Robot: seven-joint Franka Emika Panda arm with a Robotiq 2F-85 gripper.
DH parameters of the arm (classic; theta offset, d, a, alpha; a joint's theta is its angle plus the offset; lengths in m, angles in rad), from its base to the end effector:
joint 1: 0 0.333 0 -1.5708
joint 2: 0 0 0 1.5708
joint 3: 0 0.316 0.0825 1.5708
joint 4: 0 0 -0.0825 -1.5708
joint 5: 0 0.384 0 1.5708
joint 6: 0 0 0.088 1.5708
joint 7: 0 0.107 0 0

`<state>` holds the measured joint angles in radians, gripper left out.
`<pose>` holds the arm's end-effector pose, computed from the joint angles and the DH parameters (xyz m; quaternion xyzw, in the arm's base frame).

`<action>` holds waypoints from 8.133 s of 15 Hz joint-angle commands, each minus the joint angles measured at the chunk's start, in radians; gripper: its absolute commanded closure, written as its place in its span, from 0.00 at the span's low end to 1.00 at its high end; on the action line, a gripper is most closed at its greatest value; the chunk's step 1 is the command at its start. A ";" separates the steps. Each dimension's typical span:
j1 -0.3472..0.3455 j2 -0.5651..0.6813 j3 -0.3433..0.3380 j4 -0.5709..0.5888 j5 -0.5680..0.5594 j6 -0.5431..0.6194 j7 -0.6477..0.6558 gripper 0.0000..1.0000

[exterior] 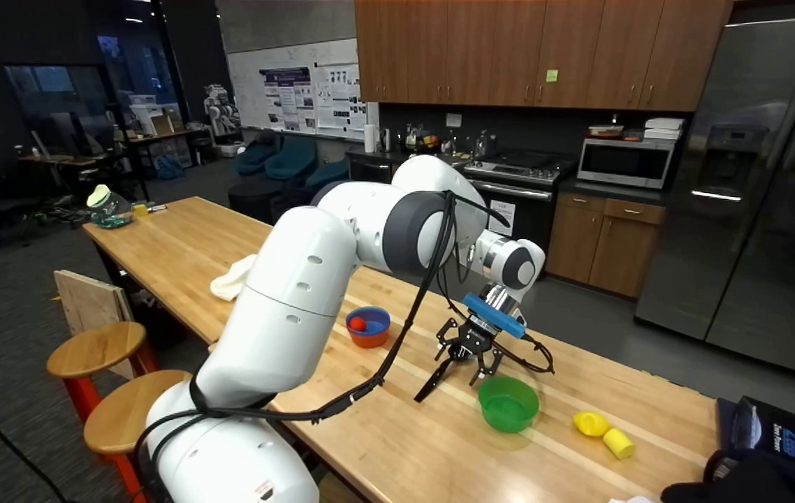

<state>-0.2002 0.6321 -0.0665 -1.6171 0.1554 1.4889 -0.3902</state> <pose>0.5793 -0.1365 0.2254 -0.9272 -0.0332 0.3322 0.1699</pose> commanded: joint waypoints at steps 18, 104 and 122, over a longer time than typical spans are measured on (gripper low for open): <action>0.047 0.239 0.093 0.380 -0.371 -0.388 -0.331 0.00; 0.392 -0.070 0.080 -0.180 -1.062 -0.024 1.357 0.00; 0.400 -0.043 0.082 -0.186 -1.075 -0.031 1.374 0.00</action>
<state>0.1963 0.5992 0.0102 -1.7921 -0.8996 1.4661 0.9861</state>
